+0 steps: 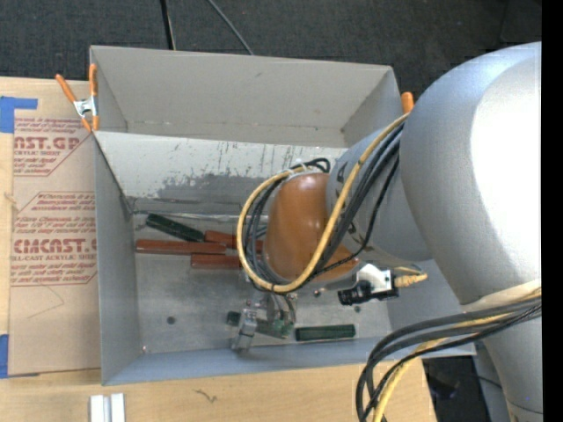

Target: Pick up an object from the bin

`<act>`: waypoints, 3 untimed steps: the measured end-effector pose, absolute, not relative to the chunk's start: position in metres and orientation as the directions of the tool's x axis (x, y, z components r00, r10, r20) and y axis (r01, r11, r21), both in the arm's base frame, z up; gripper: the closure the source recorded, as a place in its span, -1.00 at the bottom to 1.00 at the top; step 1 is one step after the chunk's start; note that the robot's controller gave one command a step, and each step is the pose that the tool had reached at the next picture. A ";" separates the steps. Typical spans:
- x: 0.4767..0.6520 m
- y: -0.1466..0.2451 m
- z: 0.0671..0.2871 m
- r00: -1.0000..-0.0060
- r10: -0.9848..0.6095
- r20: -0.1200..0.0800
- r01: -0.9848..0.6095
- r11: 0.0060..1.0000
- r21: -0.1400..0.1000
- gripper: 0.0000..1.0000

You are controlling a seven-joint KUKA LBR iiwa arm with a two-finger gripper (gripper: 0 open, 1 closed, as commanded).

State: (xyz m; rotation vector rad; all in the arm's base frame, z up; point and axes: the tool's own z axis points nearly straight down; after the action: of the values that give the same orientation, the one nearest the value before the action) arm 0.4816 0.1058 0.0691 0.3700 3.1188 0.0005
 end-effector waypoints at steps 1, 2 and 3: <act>0.480 0.098 0.101 -0.975 0.221 -0.001 0.221 0.975 0.001 -1.00; 0.480 0.082 0.099 -0.959 0.282 0.002 0.282 0.959 0.000 -1.00; 0.482 0.084 0.069 -0.847 0.532 0.003 0.532 0.847 -0.002 -1.00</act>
Offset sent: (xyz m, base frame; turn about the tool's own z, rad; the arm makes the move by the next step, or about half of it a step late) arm -0.0017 -0.0080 0.0309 -0.0134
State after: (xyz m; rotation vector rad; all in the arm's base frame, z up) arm 0.4819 0.0836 0.0685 0.8714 3.0223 -0.0013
